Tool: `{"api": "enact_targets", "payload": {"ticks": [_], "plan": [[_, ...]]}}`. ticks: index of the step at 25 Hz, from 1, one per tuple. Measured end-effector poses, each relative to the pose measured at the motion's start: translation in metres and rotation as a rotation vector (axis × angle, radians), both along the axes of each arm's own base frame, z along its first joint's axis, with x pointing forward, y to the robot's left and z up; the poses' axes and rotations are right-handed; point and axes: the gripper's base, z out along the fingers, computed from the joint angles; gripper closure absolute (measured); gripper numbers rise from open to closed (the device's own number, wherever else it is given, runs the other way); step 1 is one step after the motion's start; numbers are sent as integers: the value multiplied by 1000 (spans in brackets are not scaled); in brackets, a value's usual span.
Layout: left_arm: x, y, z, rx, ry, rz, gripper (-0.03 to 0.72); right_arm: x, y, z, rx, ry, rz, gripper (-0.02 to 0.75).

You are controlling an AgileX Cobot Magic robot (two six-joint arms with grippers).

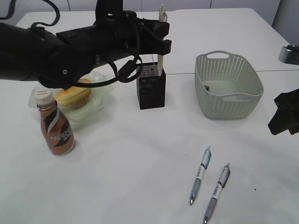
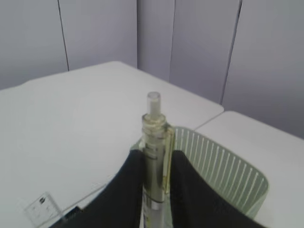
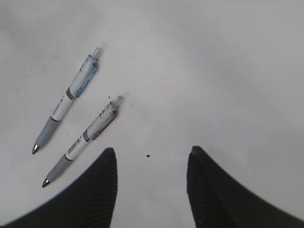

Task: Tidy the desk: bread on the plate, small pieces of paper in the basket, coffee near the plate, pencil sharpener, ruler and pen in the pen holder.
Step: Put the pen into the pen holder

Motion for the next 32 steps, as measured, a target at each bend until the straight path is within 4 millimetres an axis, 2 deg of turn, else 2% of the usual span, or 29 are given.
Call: {"api": "enact_targets", "payload": {"ticks": [5, 12, 17, 25, 32], "plan": [[10, -3, -15, -109, -48, 18, 582, 0, 0, 0, -4, -3, 11, 356], [34, 15, -42, -213, -37, 140, 580, -2, 0, 0, -5, 16, 29, 356], [50, 27, -52, -203, -41, 175, 578, -3, 0, -1, -7, 22, 33, 356], [65, 18, -38, -138, -102, 129, 575, -3, 0, -1, -7, 23, 38, 356], [77, 12, -64, -83, -62, 131, 572, -3, 0, -1, -7, 23, 38, 356]]}}
